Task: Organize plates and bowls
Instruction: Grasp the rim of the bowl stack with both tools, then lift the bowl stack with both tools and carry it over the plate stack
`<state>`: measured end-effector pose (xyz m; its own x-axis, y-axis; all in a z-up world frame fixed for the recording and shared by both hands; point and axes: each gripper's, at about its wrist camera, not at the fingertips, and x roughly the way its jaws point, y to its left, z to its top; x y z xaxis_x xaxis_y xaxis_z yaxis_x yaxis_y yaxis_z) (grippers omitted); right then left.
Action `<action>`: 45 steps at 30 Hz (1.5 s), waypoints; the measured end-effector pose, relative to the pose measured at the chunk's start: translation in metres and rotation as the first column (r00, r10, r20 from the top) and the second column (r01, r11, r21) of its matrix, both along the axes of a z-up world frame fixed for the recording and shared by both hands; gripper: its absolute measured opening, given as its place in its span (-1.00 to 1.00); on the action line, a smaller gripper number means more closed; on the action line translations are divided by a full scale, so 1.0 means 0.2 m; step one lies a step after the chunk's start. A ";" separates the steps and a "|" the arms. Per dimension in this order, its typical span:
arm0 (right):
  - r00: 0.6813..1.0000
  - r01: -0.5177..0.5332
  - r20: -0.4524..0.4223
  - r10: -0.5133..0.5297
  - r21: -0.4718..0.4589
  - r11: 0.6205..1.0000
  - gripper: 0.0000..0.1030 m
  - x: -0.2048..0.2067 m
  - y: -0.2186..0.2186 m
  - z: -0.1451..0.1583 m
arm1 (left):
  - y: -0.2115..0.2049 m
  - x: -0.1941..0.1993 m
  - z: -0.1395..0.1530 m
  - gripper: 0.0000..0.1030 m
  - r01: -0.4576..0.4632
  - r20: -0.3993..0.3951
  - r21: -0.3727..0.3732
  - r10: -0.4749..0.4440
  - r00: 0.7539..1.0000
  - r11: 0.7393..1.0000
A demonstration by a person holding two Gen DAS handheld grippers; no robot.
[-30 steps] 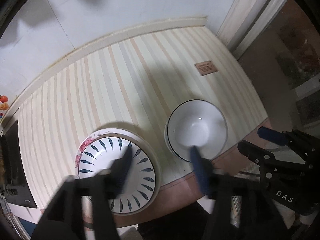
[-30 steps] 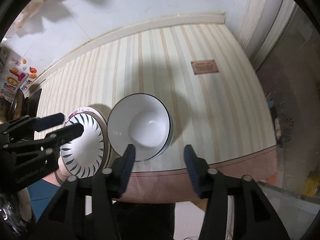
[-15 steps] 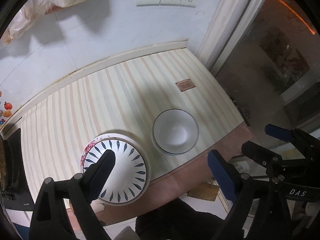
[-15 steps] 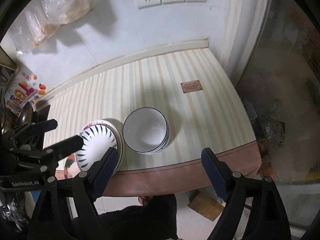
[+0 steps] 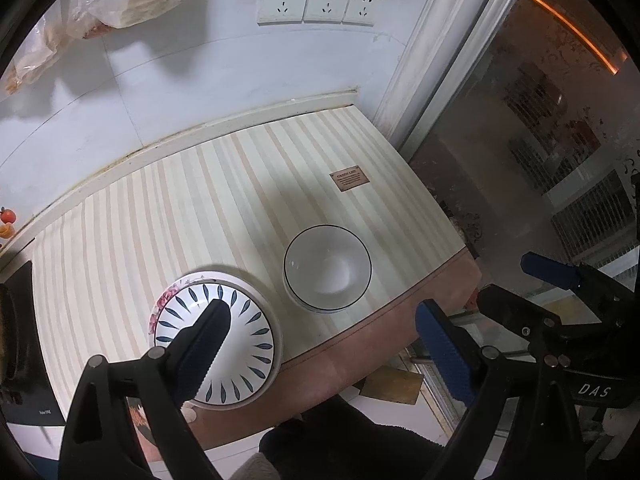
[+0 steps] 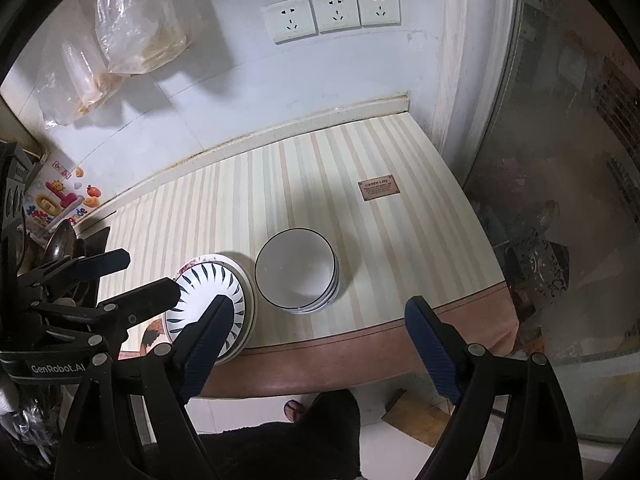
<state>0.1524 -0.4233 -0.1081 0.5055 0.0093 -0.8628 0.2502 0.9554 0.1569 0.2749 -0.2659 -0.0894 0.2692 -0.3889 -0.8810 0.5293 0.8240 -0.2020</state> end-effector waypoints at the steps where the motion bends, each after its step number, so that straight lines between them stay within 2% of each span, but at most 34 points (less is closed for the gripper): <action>1: 1.000 0.000 -0.004 0.000 0.003 1.000 0.74 0.01 -0.01 -0.01 | -0.01 0.00 0.00 0.84 0.000 0.000 0.002 0.000 1.000 1.000; 8: 0.999 0.026 -0.036 -0.026 0.015 1.000 0.74 0.08 -0.06 -0.11 | -0.05 0.08 -0.06 0.84 -0.003 -0.009 0.022 0.003 1.000 1.000; 12: 0.997 0.038 -0.068 -0.035 0.041 0.998 0.75 0.16 -0.12 -0.23 | -0.08 0.16 -0.13 0.84 -0.014 -0.033 0.036 0.015 0.999 0.999; 17: 0.995 0.042 -0.099 -0.030 0.127 0.991 0.75 0.27 -0.19 -0.43 | -0.11 0.28 -0.26 0.84 -0.024 -0.075 0.053 0.028 0.997 0.998; 23: 0.985 0.057 -0.173 -0.017 0.230 0.972 0.75 0.43 -0.25 -0.76 | -0.16 0.45 -0.47 0.84 -0.033 -0.135 0.080 0.044 0.990 0.996; 27: 0.974 0.096 -0.226 -0.030 0.289 0.952 0.75 0.51 -0.30 -0.99 | -0.17 0.56 -0.63 0.84 -0.046 -0.228 0.054 0.057 0.972 0.997; 31: 0.964 0.136 -0.262 -0.032 0.387 0.912 0.75 0.57 -0.34 -1.20 | -0.18 0.66 -0.80 0.84 -0.075 -0.341 0.032 0.082 0.936 0.997; 35: 0.961 0.154 -0.274 -0.024 0.465 0.872 0.75 0.62 -0.35 -1.33 | -0.18 0.73 -0.93 0.83 -0.113 -0.433 0.018 0.110 0.895 0.993; 38: 0.962 0.162 -0.274 -0.020 0.506 0.847 0.75 0.65 -0.36 -1.40 | -0.20 0.76 -1.02 0.82 -0.093 -0.486 0.012 0.087 0.870 0.996; 41: 0.962 0.167 -0.273 -0.012 0.550 0.819 0.75 0.68 -0.35 -1.46 | -0.24 0.76 -1.09 0.69 -0.057 -0.528 0.006 0.052 0.848 0.998; 43: 0.961 0.169 -0.276 -0.007 0.569 0.805 0.74 0.70 -0.35 -1.50 | -0.25 0.75 -1.14 0.50 -0.035 -0.554 -0.005 0.026 0.832 0.999; 45: 0.961 0.165 -0.276 0.005 0.590 0.791 0.72 0.71 -0.33 -1.53 | -0.26 0.74 -1.18 0.44 -0.030 -0.576 -0.023 0.011 0.817 0.999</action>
<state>0.2944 -0.4887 -0.4142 0.2965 0.5383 -0.7889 0.4326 0.6607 0.6135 0.4233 -0.3186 -0.3247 -0.2752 -0.4172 -0.8661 0.2921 0.8221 -0.4888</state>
